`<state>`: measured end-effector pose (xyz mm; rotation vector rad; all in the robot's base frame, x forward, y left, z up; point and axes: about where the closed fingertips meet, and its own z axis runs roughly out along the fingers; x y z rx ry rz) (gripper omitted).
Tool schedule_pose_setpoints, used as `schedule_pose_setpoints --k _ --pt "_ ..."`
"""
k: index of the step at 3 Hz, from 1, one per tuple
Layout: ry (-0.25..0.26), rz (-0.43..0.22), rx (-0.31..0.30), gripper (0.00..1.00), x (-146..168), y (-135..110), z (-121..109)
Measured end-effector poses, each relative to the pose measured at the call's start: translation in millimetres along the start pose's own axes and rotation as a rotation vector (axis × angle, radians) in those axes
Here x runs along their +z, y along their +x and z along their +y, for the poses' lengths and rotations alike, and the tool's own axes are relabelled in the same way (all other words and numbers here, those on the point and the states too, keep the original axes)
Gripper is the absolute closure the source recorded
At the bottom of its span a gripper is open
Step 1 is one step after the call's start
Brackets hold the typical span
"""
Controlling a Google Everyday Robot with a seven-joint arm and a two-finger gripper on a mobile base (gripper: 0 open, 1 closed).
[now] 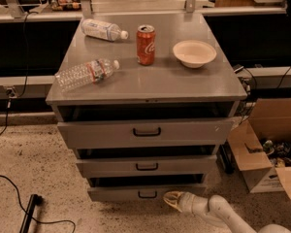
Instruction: Close bottom drawer
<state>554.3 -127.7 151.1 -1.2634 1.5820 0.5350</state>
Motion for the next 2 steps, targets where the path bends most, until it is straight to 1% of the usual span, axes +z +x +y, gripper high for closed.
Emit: schedule_pose_setpoints --k 1,2 --pt "0.011 0.013 -0.013 1.0 10.6 1.2 -8.2" --pt "0.039 0.028 -0.026 1.0 22.1 5.1 -21.2"
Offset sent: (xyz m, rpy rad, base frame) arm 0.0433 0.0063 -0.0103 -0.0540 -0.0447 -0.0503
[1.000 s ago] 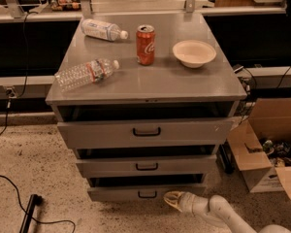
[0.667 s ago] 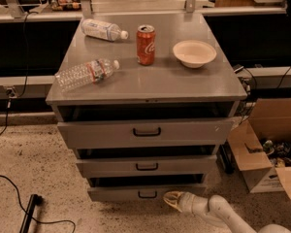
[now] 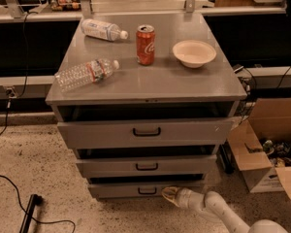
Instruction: Close bottom drawer
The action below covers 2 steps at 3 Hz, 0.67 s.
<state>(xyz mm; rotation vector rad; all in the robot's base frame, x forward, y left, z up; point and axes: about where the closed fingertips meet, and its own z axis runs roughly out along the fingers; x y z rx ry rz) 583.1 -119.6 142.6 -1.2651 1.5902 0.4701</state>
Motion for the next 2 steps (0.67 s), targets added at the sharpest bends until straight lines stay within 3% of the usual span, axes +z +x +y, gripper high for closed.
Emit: schedule_pose_setpoints --k 2 --pt "0.018 0.007 -0.004 1.0 4.4 3.7 -6.4"
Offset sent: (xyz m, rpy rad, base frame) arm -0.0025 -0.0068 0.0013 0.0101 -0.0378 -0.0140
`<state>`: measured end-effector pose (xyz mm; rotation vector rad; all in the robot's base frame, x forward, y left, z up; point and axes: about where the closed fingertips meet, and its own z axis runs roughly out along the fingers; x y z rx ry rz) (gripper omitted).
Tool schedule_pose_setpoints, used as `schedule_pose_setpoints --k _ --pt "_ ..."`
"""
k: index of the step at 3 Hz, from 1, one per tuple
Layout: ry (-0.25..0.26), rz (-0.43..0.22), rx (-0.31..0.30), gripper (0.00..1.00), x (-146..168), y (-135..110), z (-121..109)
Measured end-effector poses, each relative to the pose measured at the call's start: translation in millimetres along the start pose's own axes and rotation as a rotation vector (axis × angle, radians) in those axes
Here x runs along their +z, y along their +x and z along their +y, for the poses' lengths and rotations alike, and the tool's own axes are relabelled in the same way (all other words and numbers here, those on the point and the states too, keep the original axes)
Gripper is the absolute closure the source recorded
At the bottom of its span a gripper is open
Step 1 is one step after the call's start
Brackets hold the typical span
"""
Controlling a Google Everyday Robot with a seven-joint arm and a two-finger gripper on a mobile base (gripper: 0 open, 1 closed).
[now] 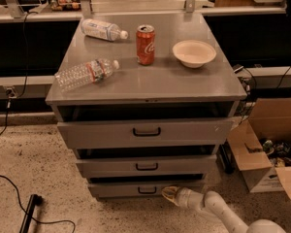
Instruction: Close bottom drawer
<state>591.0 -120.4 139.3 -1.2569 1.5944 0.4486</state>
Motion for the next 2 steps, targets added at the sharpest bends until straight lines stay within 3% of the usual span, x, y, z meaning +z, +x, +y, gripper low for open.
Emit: schedule_pose_setpoints --k 2 --pt "-0.053 -0.069 -0.012 1.0 -17.5 -38.7 31.1"
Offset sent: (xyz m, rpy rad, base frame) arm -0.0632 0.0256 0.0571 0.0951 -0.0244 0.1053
